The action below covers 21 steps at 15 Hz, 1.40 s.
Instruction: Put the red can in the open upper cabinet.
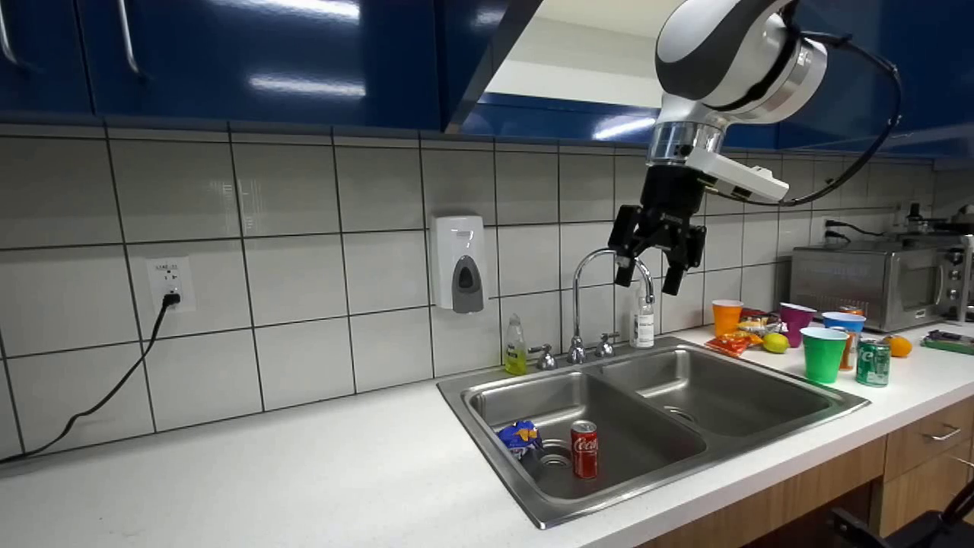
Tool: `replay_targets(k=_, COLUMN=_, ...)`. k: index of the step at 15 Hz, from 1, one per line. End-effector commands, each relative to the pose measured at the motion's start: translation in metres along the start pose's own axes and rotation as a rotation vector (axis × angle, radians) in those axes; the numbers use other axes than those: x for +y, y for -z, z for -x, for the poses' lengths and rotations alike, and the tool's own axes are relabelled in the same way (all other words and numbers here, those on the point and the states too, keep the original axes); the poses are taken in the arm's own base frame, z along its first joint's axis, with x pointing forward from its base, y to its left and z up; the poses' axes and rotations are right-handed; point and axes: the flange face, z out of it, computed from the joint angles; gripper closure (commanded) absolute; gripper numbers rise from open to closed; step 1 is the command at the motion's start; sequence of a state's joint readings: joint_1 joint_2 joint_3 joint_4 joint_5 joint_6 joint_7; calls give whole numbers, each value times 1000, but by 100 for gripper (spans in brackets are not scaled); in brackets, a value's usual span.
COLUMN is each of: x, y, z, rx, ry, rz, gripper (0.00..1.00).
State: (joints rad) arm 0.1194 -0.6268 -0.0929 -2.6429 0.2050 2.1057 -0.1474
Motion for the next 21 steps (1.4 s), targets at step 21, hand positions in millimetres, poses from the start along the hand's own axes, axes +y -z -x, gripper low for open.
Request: replay_targets(k=21, x=59, y=-46, z=-1, rx=-161, ry=-17, rz=-12, gripper=0)
